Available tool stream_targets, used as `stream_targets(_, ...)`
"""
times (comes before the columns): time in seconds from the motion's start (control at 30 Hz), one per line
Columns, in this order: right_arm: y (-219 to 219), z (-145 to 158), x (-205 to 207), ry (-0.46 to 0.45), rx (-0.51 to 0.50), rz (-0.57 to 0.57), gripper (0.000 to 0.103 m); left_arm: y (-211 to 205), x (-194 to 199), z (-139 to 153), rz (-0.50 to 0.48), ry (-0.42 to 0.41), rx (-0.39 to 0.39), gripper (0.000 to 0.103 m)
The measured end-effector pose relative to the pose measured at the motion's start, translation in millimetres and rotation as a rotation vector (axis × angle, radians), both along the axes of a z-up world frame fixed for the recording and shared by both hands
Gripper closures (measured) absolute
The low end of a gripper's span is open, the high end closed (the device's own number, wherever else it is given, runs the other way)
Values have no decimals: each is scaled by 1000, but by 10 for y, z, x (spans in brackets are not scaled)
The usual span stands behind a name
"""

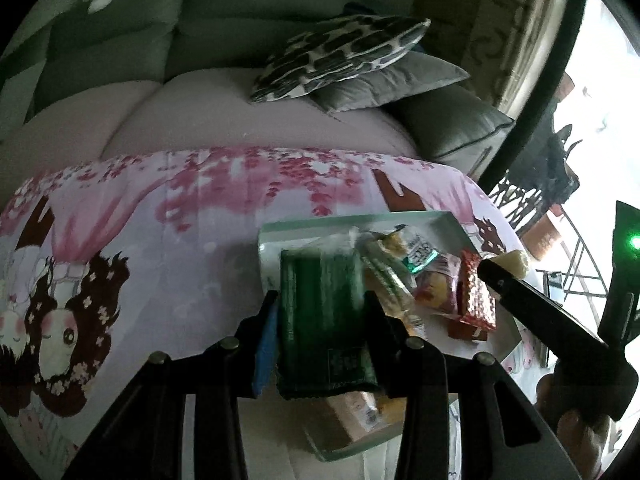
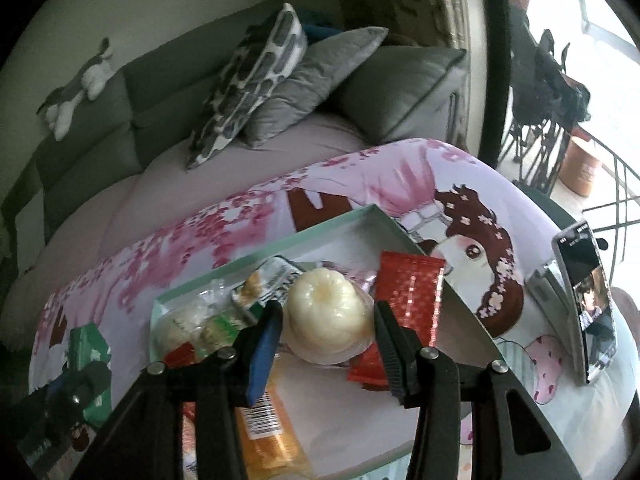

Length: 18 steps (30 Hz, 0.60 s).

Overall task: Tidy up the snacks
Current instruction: 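Lower the cup cake into the tray and open the right gripper while left drops the green box there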

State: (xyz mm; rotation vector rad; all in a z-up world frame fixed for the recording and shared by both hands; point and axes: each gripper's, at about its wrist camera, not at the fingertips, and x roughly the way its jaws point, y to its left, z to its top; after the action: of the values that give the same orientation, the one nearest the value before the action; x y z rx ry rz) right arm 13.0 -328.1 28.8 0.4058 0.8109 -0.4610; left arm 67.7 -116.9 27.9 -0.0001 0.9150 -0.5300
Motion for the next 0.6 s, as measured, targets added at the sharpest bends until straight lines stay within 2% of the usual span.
stream_targets(0.27, -129, -127, -19, 32, 55, -28, 53, -232, -91, -23, -56, -25, 43, 61)
stream_targets(0.4, -108, -191, 9, 53, 76, -16, 53, -92, -30, 19, -16, -33, 20, 61)
stream_targets(0.6, -72, -262, 39, 87, 90, -4, 53, 280, 209, -42, 96, 19, -28, 61)
